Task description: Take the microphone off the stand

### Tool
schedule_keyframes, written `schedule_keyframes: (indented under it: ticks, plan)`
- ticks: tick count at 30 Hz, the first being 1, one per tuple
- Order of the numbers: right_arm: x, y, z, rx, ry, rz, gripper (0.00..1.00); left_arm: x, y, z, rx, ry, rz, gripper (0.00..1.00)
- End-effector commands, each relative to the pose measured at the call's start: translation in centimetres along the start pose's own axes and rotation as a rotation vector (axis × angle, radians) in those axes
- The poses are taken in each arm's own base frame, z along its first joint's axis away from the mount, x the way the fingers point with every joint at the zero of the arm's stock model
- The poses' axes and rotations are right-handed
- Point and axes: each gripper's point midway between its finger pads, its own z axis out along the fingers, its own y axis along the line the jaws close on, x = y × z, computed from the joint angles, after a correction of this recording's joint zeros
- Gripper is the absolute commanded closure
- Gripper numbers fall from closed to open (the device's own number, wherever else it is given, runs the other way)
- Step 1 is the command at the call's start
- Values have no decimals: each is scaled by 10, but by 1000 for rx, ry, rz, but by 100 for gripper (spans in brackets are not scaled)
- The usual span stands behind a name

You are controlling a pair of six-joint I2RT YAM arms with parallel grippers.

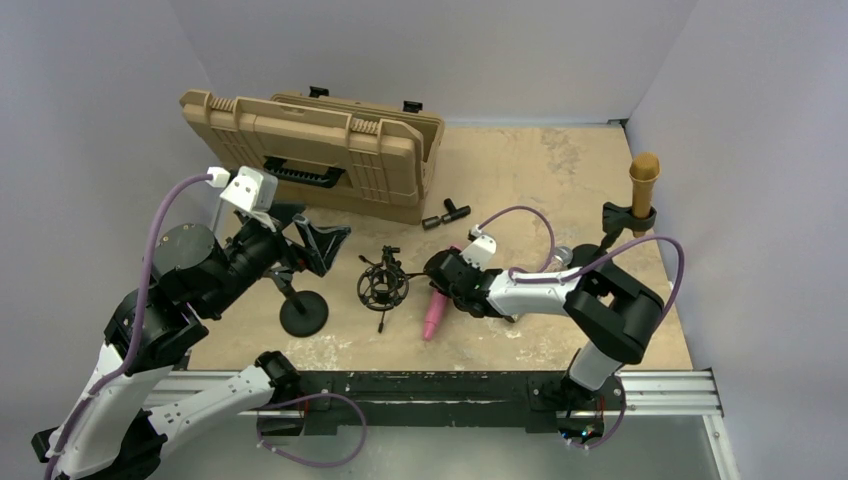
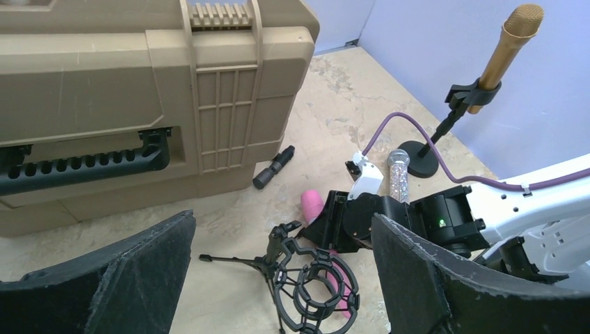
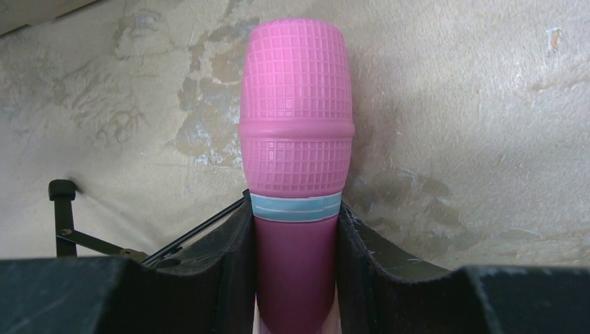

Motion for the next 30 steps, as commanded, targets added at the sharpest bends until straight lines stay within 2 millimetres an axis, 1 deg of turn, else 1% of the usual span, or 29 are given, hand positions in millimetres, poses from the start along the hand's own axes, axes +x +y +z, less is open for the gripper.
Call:
schedule_keyframes:
  ticks: [1,4,7,8,9,10,12,13,17,19,21,23,24,25,26,28,30]
  plan:
    - [-8,17,6,-30,-33,-17,83,-3,10,2,-51,-10,42,6]
    - [-7,17,7,-29,-30,-37,80,-8,11,3,-58,-24,56,6]
    - [-6,15,6,-31,-24,-53,74,-7,9,2,-48,-17,52,6]
    - [-8,20,4,-52,-28,-44,71,-6,9,1,-45,-14,48,6]
    - [-9,24,2,-70,-26,-42,65,-3,10,1,-44,-10,48,6]
    - [-11,28,0,-89,-26,-42,58,-1,11,1,-49,-7,49,6]
    - [-14,34,-3,-111,-26,-35,38,2,15,-1,-67,-6,50,6]
    - [-14,36,-3,-111,-27,-33,33,2,16,-2,-72,-3,51,6]
    - [-24,39,-5,-92,-58,-33,31,-3,15,-6,-68,-19,48,6]
    - [-34,42,-11,-95,-85,-23,31,-2,14,-6,-61,-22,35,6]
    - [-50,42,-22,-92,-123,-5,32,0,12,-5,-53,-14,27,6]
    - [-72,48,-38,-105,-175,29,32,5,12,-4,-51,0,26,6]
    - [-88,54,-52,-133,-208,49,32,7,13,-3,-54,5,28,6]
    - [-99,56,-59,-143,-237,54,32,7,13,-2,-58,6,29,6]
    - [-116,62,-74,-174,-276,74,32,6,13,-1,-58,6,30,6]
    - [-143,71,-97,-222,-343,84,31,2,11,-1,-49,1,33,6]
    - [-169,74,-117,-239,-418,85,31,-2,7,-1,-27,-12,35,5]
